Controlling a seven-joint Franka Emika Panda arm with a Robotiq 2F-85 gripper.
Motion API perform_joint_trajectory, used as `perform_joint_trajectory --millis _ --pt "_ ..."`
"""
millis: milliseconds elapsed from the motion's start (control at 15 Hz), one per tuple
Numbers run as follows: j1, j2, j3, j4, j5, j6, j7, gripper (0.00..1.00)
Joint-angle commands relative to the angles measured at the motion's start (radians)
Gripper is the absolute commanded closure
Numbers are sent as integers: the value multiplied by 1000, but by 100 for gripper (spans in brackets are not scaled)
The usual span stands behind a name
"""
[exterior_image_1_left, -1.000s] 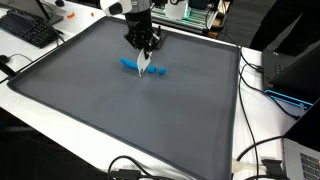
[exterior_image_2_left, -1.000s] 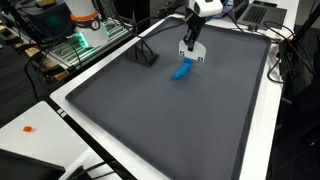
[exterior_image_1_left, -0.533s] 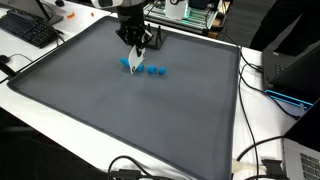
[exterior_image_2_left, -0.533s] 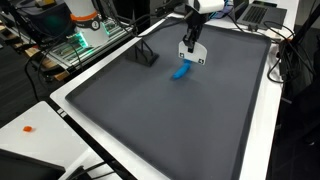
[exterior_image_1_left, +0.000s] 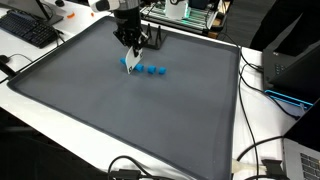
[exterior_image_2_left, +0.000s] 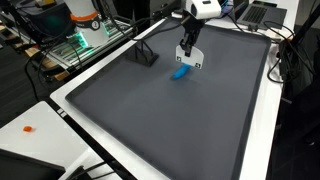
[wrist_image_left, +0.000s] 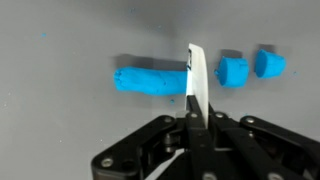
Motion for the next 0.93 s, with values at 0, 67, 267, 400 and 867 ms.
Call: perform_joint_trajectory --millis 0,67,267,400,867 --pt "0 17 -9 -6 -31 13 13 99" --pt "1 22 -11 -7 -37 17 13 99" --pt "1 31 -12 -11 -43 24 13 99" --pt "0 39 -10 -16 -41 30 9 99" --pt "-3 67 -10 -33 -34 64 6 99"
